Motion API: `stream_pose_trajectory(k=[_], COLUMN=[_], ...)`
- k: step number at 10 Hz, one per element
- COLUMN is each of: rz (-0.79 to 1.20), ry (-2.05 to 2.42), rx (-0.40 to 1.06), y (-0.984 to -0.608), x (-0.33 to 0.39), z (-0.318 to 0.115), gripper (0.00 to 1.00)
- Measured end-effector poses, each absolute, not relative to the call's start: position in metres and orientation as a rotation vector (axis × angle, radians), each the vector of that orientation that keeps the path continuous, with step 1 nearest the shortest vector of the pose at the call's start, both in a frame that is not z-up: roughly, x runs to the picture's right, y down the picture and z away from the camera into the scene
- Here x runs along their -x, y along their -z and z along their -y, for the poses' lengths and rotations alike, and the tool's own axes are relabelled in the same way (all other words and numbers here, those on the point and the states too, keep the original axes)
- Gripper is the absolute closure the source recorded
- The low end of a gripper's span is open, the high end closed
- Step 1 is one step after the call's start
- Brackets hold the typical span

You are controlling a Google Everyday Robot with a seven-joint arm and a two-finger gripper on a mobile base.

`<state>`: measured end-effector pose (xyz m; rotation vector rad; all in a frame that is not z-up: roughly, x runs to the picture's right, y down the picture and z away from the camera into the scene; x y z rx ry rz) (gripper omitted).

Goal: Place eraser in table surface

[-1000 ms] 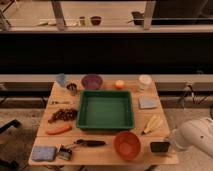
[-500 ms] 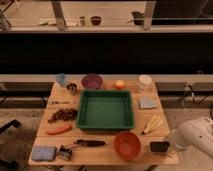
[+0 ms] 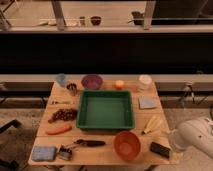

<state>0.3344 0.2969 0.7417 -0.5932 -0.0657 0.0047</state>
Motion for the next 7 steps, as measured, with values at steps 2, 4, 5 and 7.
stream_pose_trajectory(k=[2, 4, 5, 7], rz=[0.067, 0.067, 0.067, 0.068], ry=[0.001, 0.001, -0.004, -0.020], rx=[0.576, 0.549, 0.533, 0.476], y=[-0.731, -0.711, -0.700, -0.673], x=[-0.330, -0.327, -0.328, -0.333], z=[-0.285, -0.267, -0.256, -0.235], gripper=[0.20, 0.20, 0.20, 0.20])
